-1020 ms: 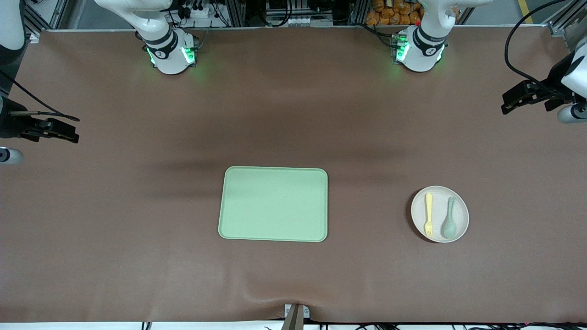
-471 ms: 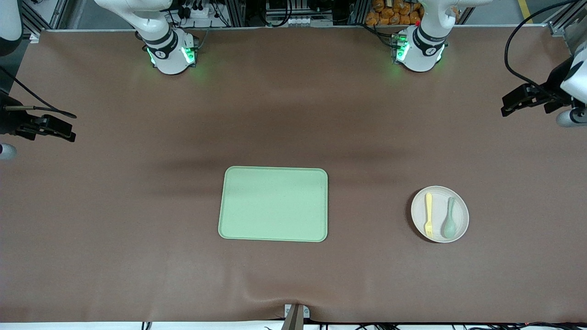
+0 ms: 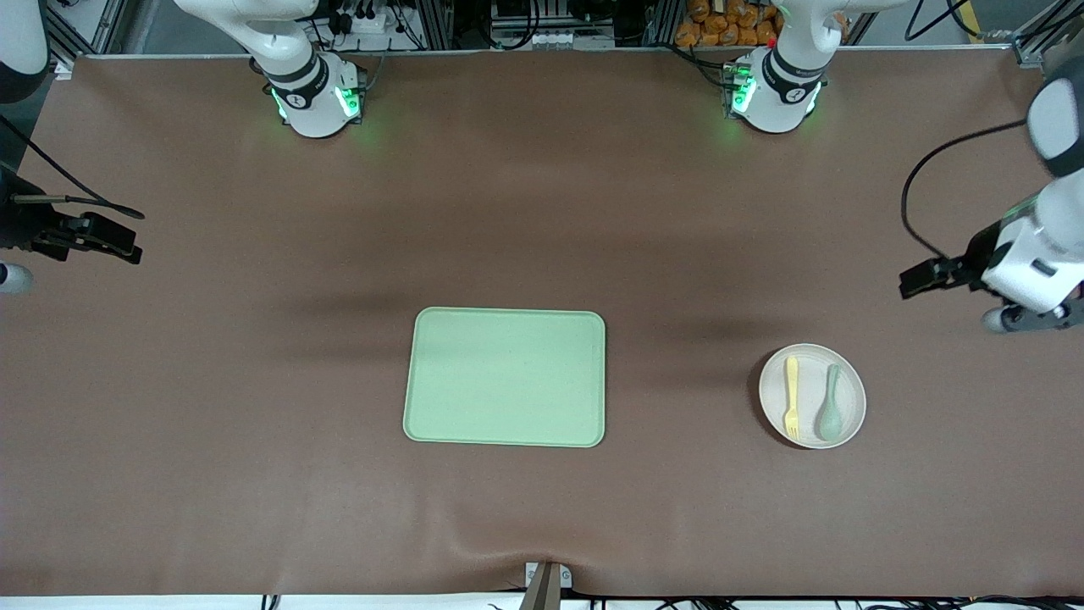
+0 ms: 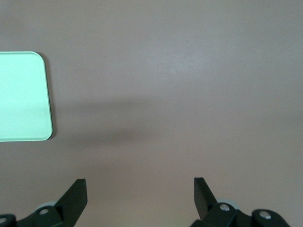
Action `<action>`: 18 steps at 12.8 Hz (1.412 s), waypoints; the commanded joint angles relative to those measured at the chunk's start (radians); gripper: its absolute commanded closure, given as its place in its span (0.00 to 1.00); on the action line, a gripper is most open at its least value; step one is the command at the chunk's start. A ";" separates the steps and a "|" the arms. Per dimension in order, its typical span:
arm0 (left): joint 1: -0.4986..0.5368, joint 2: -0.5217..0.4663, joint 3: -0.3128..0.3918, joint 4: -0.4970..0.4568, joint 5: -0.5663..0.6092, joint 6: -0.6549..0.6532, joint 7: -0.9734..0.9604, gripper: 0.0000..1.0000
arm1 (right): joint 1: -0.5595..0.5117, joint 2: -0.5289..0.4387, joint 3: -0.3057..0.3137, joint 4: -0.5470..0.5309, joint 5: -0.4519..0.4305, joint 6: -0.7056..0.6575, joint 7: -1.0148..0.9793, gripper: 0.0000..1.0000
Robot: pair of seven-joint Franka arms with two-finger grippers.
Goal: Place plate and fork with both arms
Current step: 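Reach the left gripper down to the rim of the white plate, then grasp the plate rim with the left gripper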
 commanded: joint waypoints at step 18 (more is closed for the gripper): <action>0.115 0.477 -0.012 -0.073 -0.147 0.610 0.019 0.28 | 0.002 -0.037 0.008 0.017 0.039 -0.038 0.029 0.00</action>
